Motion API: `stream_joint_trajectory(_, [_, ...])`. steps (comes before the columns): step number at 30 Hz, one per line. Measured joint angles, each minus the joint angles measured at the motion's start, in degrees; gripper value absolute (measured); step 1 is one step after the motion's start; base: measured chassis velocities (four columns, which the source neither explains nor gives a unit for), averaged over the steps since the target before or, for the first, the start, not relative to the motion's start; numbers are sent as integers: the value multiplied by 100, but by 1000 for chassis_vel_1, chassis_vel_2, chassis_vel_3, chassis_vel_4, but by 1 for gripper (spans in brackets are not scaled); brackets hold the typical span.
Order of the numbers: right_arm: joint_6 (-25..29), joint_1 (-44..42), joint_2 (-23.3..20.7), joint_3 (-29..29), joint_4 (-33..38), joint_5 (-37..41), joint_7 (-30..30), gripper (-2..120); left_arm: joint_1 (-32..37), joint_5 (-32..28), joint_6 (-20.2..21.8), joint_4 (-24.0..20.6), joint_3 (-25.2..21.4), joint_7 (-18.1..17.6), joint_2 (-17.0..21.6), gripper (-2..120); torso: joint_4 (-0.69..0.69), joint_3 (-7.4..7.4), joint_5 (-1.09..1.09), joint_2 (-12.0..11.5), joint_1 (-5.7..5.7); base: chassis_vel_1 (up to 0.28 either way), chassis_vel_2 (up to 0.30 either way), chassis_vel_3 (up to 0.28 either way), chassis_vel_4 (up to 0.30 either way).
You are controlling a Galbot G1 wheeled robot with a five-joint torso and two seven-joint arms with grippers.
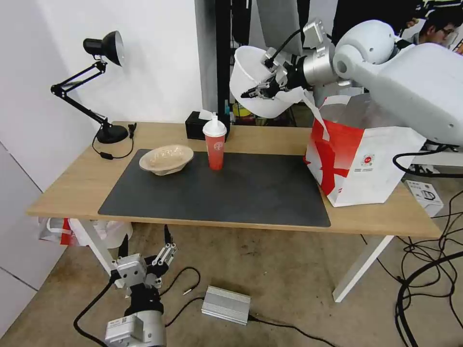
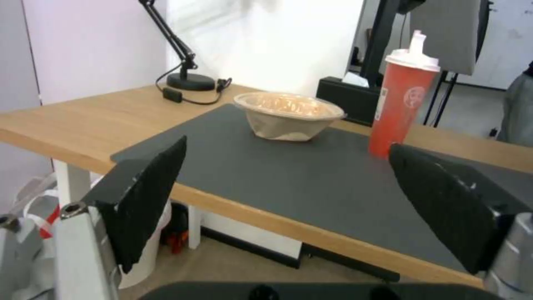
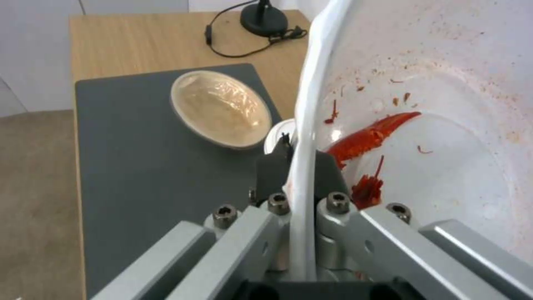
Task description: Pick up the trash from the table and place it into the takeout bag.
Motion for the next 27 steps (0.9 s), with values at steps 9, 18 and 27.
stream_joint_trajectory(9, [9, 37, 144, 2, -106, 20, -1, 0, -5, 0, -4, -2, -5, 0, 1, 95, 0, 0, -1, 0, 0, 0, 0, 0, 0])
stream_joint_trajectory(18, [16, 128, 270, -14, -212, 46, 4, 0, -25, 2, -10, 9, 15, -22, 5, 95, 0, 0, 0, 0, 0, 0, 0, 0, 0])
stream_joint_trajectory(27, [27, 182, 253, -55, -221, 50, 4, 0, -2, -1, -19, 1, 15, -41, 19, 95, 1, 0, 0, 0, 0, 0, 0, 0, 0])
